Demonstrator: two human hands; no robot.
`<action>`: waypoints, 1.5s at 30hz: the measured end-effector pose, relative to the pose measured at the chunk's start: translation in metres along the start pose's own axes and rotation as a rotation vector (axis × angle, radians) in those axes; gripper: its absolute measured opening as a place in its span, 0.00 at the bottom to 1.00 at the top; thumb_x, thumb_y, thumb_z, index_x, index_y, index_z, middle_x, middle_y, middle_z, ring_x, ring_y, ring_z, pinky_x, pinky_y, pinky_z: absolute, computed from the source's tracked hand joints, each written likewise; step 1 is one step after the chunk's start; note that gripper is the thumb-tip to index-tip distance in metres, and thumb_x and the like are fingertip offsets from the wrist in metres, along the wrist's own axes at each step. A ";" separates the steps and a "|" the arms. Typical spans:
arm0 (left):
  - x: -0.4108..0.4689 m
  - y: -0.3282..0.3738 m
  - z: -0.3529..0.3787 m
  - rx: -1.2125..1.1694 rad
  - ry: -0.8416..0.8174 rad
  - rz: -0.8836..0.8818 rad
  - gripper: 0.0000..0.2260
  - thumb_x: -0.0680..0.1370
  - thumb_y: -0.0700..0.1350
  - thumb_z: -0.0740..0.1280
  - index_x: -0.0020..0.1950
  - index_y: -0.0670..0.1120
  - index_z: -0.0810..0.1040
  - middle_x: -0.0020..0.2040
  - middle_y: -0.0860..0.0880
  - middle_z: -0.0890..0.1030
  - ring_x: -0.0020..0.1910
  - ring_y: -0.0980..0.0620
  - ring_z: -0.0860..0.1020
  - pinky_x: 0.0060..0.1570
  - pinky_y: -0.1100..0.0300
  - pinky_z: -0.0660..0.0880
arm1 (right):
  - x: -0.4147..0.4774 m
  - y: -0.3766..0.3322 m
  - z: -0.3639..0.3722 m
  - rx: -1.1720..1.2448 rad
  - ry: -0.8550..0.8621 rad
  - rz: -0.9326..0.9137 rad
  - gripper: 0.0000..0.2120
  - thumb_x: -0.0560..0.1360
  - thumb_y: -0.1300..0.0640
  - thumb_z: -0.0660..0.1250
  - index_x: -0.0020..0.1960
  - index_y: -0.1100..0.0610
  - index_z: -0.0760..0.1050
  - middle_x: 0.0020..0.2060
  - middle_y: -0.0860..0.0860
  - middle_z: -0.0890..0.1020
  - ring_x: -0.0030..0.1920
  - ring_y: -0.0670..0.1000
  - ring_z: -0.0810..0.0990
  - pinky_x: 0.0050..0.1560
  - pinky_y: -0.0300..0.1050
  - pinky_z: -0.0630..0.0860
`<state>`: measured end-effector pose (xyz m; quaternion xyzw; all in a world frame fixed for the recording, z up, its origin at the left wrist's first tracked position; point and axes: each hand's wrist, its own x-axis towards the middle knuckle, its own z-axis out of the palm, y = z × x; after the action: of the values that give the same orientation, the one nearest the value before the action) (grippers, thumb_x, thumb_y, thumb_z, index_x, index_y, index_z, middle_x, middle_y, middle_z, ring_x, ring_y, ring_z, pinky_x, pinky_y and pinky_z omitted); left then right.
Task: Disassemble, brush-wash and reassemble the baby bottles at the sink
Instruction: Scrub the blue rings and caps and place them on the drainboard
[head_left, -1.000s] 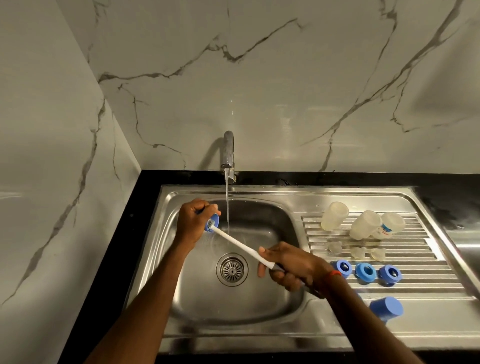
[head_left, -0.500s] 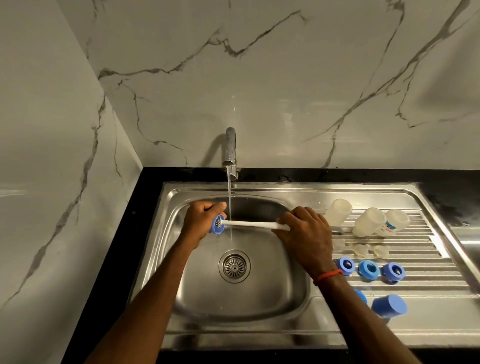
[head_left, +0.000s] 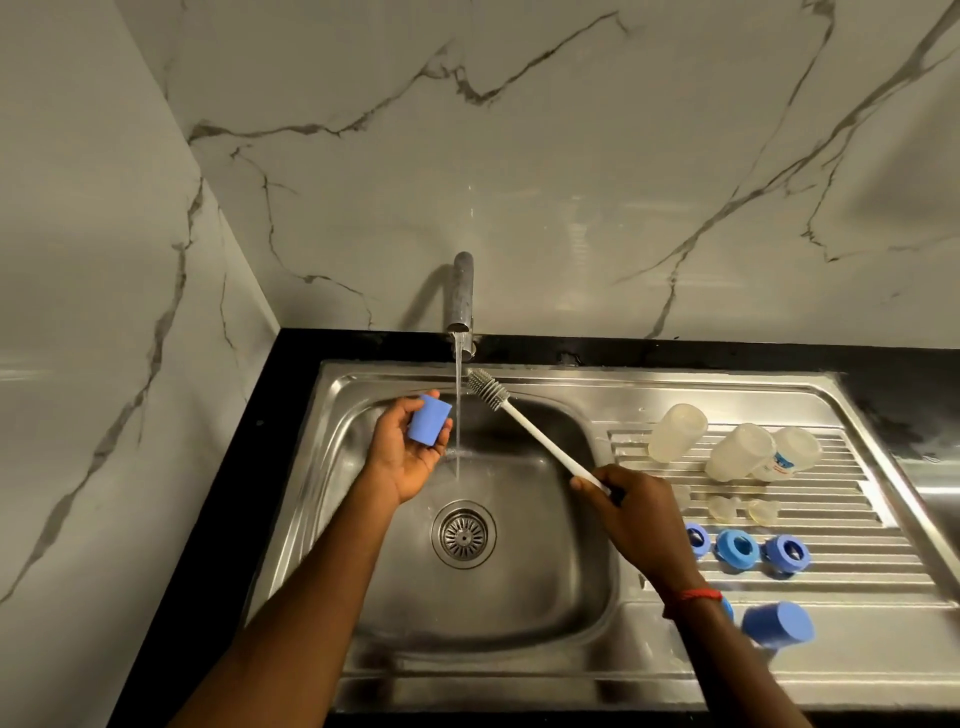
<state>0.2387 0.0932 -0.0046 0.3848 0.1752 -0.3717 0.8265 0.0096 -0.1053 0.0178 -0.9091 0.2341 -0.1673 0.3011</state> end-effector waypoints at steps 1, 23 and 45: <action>0.002 -0.003 0.004 0.004 -0.024 0.003 0.14 0.79 0.41 0.62 0.63 0.41 0.78 0.52 0.39 0.80 0.44 0.45 0.79 0.39 0.59 0.80 | -0.001 0.002 0.001 0.015 -0.001 0.020 0.19 0.72 0.35 0.64 0.43 0.49 0.83 0.27 0.44 0.76 0.28 0.45 0.73 0.31 0.39 0.68; 0.020 -0.019 0.021 0.966 0.216 0.793 0.24 0.65 0.35 0.81 0.55 0.52 0.77 0.50 0.60 0.82 0.49 0.64 0.81 0.46 0.71 0.77 | -0.006 0.001 0.029 0.200 -0.048 0.202 0.24 0.69 0.33 0.64 0.46 0.52 0.84 0.35 0.50 0.83 0.36 0.50 0.81 0.41 0.53 0.81; 0.027 -0.011 0.044 -0.279 0.068 -0.198 0.19 0.78 0.48 0.72 0.62 0.35 0.77 0.58 0.36 0.79 0.47 0.43 0.82 0.32 0.61 0.82 | -0.011 0.009 0.037 0.317 -0.026 0.314 0.18 0.72 0.39 0.67 0.45 0.53 0.84 0.32 0.48 0.83 0.33 0.46 0.80 0.33 0.34 0.74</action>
<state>0.2486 0.0422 0.0023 0.2596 0.2897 -0.4100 0.8250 0.0141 -0.0882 -0.0177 -0.8050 0.3397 -0.1414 0.4653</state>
